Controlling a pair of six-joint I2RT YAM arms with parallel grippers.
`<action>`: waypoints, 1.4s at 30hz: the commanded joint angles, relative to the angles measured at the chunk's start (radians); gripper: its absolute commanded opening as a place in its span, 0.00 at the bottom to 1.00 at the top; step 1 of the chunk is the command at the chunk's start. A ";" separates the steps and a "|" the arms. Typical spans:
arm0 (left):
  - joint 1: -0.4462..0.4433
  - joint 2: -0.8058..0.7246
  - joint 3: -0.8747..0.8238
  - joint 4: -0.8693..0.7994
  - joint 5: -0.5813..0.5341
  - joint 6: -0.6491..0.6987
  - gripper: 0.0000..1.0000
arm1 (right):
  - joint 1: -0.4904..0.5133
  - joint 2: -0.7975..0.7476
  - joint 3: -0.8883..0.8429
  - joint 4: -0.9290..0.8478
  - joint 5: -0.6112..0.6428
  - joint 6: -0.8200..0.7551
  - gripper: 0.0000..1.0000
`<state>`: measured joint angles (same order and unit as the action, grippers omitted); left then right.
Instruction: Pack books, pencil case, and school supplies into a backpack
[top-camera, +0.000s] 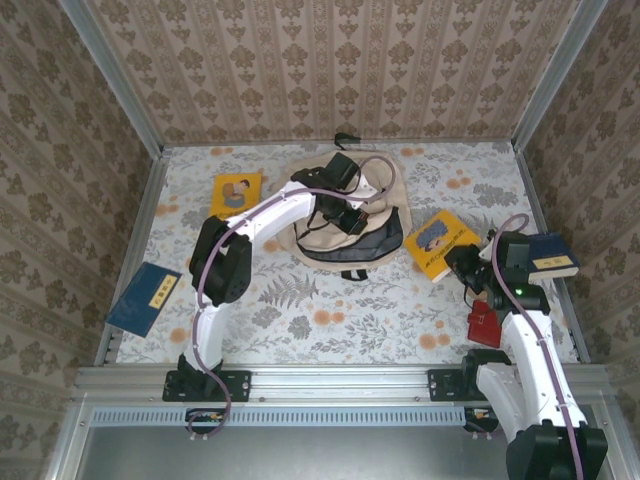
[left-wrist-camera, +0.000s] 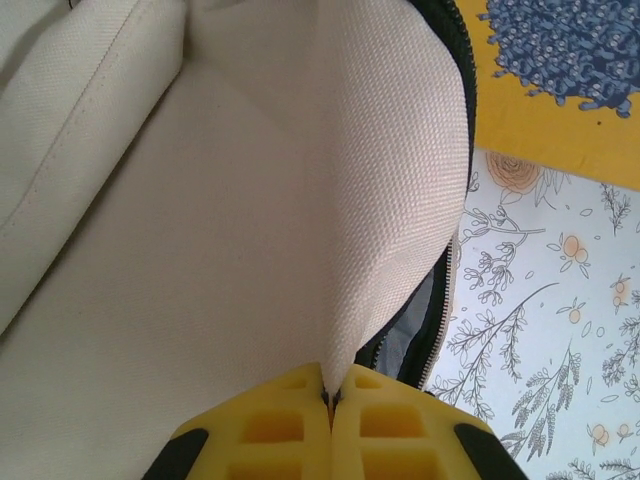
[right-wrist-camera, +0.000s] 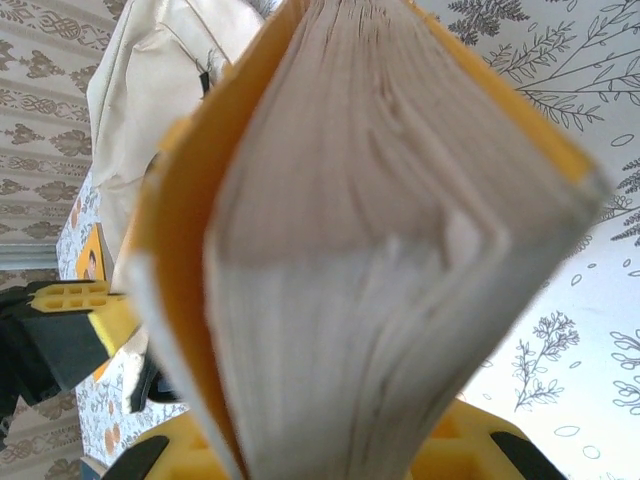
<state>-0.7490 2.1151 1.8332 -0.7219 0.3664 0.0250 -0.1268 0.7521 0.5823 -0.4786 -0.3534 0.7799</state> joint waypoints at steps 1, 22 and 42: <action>0.005 -0.088 -0.015 0.069 -0.014 -0.058 0.00 | -0.004 -0.055 0.052 0.030 -0.054 -0.026 0.10; -0.043 -0.286 -0.076 0.354 -0.212 -0.163 0.00 | 0.285 -0.188 0.017 0.187 0.025 0.034 0.10; -0.067 -0.329 -0.102 0.358 -0.246 -0.219 0.00 | 0.628 0.416 0.066 0.816 0.424 0.342 0.08</action>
<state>-0.8097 1.8477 1.7378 -0.4175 0.1318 -0.1665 0.4545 1.1259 0.5724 0.1280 -0.0765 1.0702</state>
